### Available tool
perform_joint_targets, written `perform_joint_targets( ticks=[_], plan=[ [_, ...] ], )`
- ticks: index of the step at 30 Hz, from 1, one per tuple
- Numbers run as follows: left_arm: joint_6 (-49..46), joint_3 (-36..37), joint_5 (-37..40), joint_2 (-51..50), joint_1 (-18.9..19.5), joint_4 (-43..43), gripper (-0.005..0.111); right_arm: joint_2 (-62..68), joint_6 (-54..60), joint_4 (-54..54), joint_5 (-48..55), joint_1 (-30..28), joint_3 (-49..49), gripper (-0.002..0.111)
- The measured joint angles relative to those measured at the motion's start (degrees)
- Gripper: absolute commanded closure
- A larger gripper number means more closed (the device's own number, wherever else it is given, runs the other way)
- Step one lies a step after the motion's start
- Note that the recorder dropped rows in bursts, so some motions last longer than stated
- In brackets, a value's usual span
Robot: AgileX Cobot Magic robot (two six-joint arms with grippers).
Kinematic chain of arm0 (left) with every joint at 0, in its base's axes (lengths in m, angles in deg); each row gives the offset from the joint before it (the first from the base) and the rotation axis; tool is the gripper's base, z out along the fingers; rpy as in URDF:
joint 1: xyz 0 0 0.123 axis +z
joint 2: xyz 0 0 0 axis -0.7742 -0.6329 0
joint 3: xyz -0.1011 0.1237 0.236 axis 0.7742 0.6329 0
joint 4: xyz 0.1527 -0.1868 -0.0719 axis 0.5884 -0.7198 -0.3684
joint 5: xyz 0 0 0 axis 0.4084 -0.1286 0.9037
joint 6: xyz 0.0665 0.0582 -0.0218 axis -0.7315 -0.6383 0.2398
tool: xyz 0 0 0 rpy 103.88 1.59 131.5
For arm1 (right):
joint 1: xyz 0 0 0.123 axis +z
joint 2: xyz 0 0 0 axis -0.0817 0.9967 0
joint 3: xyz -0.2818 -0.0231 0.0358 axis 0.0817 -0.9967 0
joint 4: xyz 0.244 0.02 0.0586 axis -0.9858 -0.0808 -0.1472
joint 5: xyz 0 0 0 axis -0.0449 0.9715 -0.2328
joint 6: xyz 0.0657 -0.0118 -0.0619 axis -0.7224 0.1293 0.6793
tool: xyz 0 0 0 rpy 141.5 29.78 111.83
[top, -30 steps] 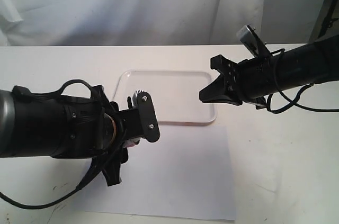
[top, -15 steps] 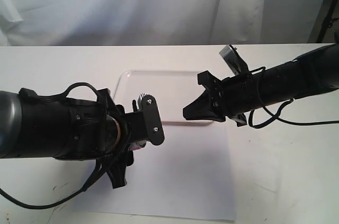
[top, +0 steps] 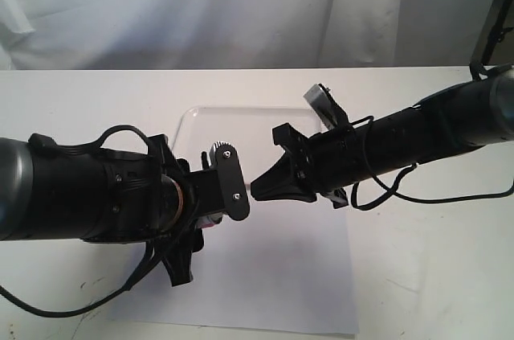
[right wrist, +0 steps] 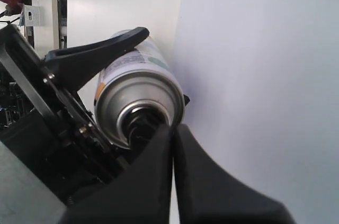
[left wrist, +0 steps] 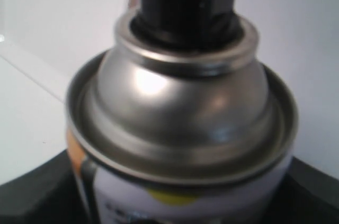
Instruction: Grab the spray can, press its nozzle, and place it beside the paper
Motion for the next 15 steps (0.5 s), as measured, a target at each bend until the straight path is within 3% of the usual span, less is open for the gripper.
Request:
perform_joint_targets(
  ticks=[15],
  plan=[
    [-0.12,0.0,0.0,0.0,0.0,0.0,0.107,0.0,0.38,-1.11,0.22,2.41,0.0,0.108]
  ],
)
